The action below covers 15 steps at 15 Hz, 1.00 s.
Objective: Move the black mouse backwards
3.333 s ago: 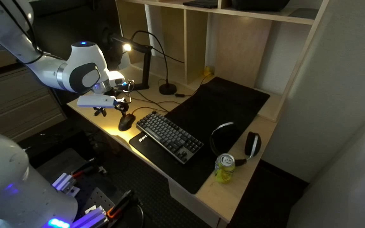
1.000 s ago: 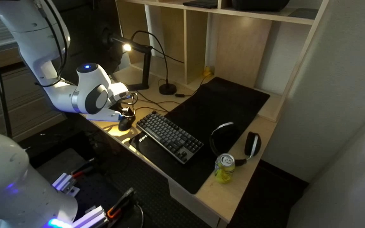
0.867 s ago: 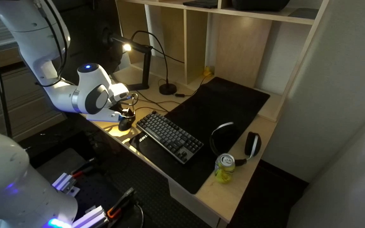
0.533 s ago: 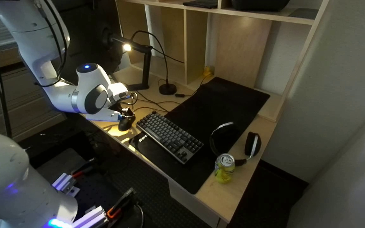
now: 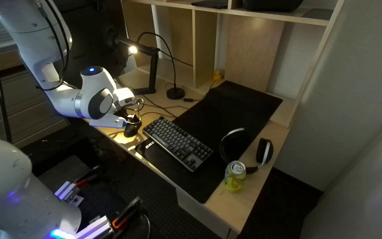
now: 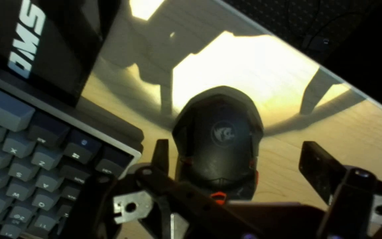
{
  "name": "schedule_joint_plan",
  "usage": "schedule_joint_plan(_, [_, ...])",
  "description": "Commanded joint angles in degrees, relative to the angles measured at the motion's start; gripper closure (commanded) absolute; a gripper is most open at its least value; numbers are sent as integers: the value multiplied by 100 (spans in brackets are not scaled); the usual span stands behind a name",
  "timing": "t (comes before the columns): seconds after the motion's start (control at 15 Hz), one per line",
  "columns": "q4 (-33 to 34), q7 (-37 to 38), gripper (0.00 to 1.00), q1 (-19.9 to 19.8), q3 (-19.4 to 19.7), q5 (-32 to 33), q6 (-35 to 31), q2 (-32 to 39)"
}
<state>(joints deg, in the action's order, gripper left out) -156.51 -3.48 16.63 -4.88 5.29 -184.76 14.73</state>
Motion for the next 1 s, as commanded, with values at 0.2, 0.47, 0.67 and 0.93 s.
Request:
schedule_joint_plan(0.2, [-16,148,0,546,552,-85,153,-64])
schedule_joint_plan(0.47, [3,78,0,532,609,-3,33,-24])
schedule_joint_plan(0.67, [3,78,0,532,609,-3,33,-24])
schedule_joint_plan(0.93, [3,78,0,532,609,-3,33,-24])
